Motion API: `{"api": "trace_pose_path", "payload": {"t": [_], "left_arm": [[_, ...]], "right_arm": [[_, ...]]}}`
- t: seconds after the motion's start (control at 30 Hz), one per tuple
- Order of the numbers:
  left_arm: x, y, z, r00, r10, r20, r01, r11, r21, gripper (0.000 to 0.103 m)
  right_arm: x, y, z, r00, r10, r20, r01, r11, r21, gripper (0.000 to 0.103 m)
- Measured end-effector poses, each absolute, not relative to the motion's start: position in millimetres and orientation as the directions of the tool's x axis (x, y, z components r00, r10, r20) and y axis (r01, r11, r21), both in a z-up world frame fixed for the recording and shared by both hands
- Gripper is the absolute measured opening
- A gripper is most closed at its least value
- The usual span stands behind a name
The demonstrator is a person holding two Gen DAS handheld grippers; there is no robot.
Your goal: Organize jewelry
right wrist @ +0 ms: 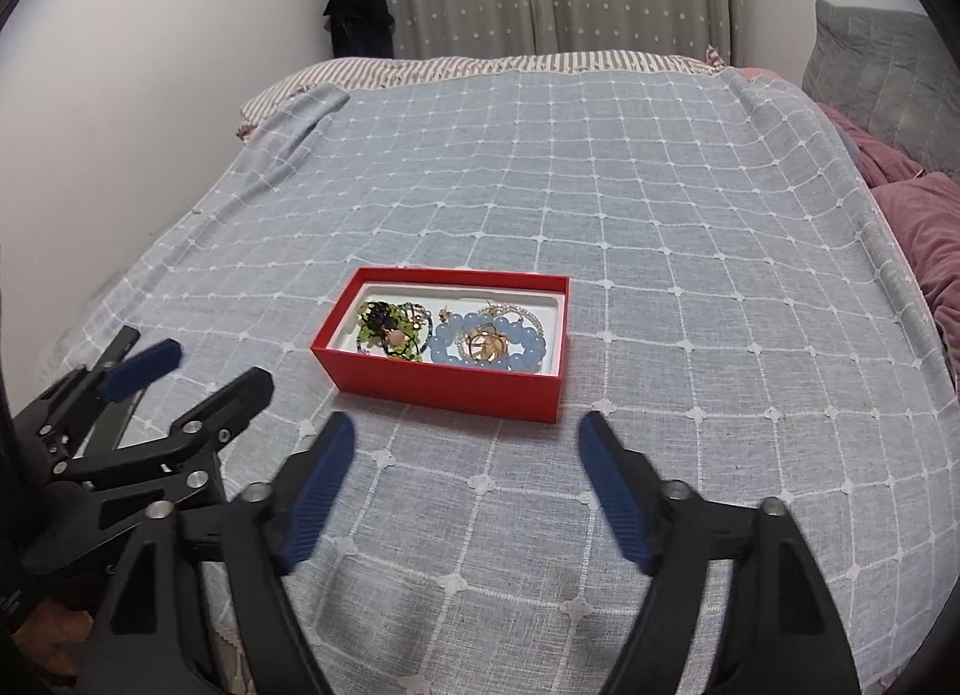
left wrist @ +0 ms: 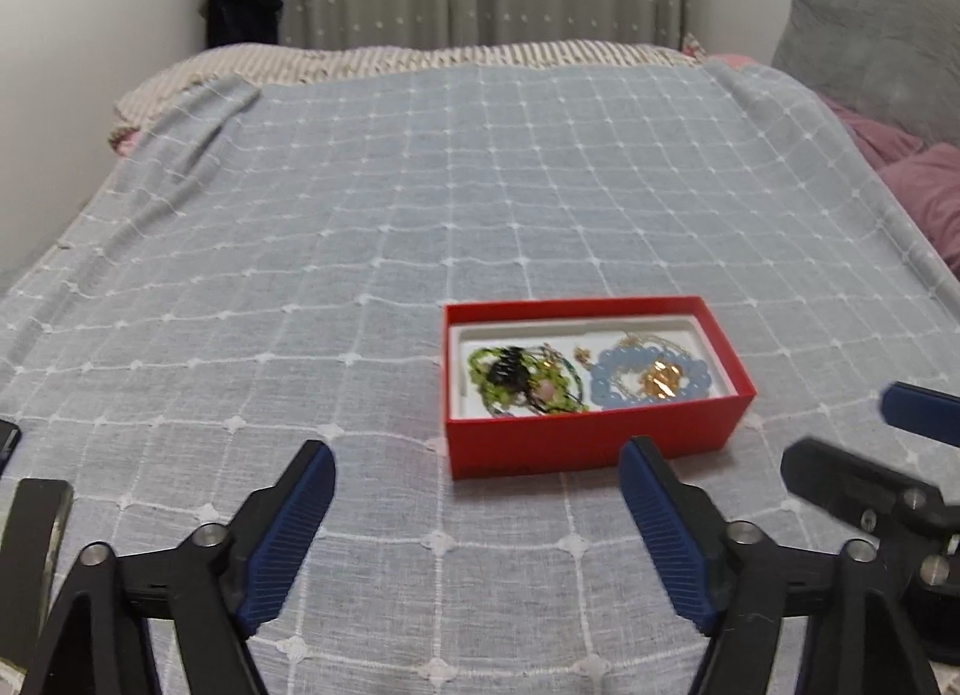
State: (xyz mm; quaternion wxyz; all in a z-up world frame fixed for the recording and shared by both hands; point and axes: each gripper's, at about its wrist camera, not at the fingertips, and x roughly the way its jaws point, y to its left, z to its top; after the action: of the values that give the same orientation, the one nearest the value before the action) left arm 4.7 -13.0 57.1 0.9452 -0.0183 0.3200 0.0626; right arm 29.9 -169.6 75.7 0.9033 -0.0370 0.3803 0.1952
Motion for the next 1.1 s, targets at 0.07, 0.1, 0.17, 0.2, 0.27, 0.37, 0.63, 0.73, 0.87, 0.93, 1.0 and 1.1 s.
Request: {"api": "trace_pose_path", "payload": {"t": [0.07,0.1,0.17,0.2,0.27,0.37,0.63,0.73,0.87,0.93,1.0,1.1], "left_arm": [[5,-11,57,0.789,0.123,-0.603,-0.143,0.99,0.015,0.088],[4,-10,57,0.788,0.124,-0.603,-0.147,0.989,0.012,0.089],[4,-8,57,0.789,0.128,-0.601,-0.155,0.988,0.006,0.091],[3,-8,57,0.791,0.13,-0.598,-0.159,0.987,0.005,0.091],[2,-6,58,0.793,0.137,-0.594,-0.168,0.986,0.002,0.091],[1,-5,58,0.793,0.14,-0.593,-0.176,0.984,-0.002,0.093],[0,-1,57,0.775,0.146,-0.614,-0.19,0.982,-0.007,0.098],[-1,0,57,0.773,0.144,-0.618,-0.191,0.981,-0.01,0.099],[1,2,54,0.762,0.158,-0.628,-0.203,0.979,0.0,0.099],[2,2,53,0.758,0.16,-0.632,-0.205,0.979,0.001,0.099],[3,3,53,0.755,0.162,-0.636,-0.21,0.978,0.001,0.1],[3,4,52,0.752,0.169,-0.637,-0.214,0.977,0.007,0.101]], "right_arm": [[30,-169,74,0.63,0.322,-0.707,-0.379,0.922,0.081,0.086],[31,-170,74,0.629,0.322,-0.708,-0.377,0.922,0.084,0.087],[30,-171,75,0.634,0.322,-0.703,-0.369,0.925,0.092,0.09],[30,-172,76,0.637,0.321,-0.701,-0.364,0.927,0.094,0.093],[29,-172,76,0.641,0.316,-0.699,-0.355,0.93,0.095,0.098],[28,-171,76,0.643,0.309,-0.701,-0.35,0.933,0.09,0.103],[21,-168,78,0.66,0.293,-0.692,-0.354,0.933,0.058,0.103],[20,-167,78,0.663,0.29,-0.69,-0.353,0.934,0.054,0.103],[20,-166,75,0.665,0.276,-0.694,-0.332,0.942,0.057,0.103],[20,-166,72,0.658,0.274,-0.701,-0.325,0.944,0.064,0.103],[21,-165,70,0.652,0.275,-0.707,-0.324,0.944,0.068,0.103],[21,-164,69,0.651,0.269,-0.71,-0.326,0.944,0.058,0.103]]}}
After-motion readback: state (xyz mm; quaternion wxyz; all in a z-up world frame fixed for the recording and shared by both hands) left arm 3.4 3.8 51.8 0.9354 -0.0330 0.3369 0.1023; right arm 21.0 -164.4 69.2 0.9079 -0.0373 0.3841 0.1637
